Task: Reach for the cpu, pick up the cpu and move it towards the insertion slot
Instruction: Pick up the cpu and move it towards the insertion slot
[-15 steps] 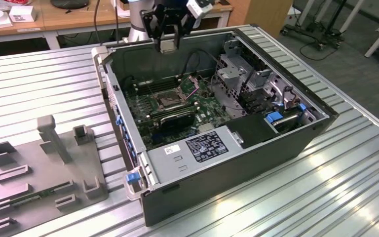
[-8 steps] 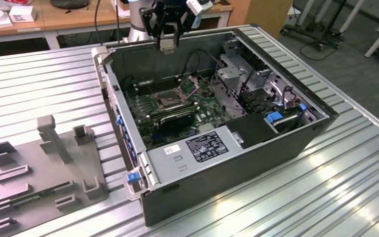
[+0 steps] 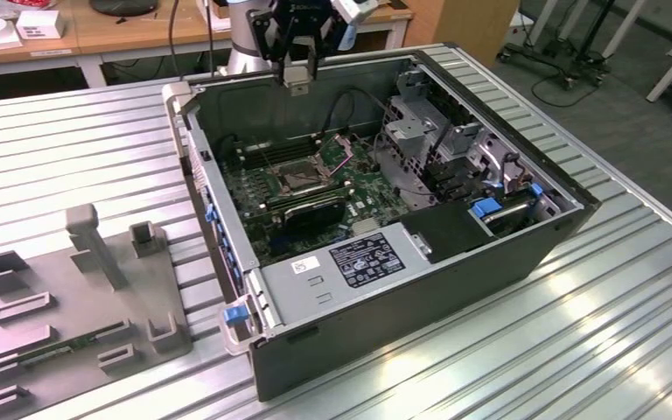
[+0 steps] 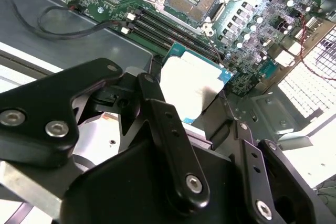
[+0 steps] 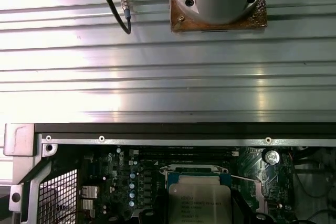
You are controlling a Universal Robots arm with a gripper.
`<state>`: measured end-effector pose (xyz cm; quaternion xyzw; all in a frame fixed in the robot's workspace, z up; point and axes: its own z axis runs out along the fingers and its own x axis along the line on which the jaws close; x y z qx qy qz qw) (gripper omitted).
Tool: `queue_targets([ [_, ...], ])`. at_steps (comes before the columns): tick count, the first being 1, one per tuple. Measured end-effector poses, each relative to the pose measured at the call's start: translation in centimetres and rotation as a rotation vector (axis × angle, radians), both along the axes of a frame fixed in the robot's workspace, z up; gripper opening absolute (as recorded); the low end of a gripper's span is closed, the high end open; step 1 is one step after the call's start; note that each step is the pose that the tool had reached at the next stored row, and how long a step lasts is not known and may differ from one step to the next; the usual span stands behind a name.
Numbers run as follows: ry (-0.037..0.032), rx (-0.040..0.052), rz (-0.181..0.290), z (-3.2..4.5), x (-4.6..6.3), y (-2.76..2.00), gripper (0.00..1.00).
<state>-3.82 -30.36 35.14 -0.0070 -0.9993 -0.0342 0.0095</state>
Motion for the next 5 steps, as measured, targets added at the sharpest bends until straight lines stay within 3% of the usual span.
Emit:
queue_targets([
  [5, 0.0002, -0.0069, 0.0, 0.01, 0.0, 0.0, 0.55],
])
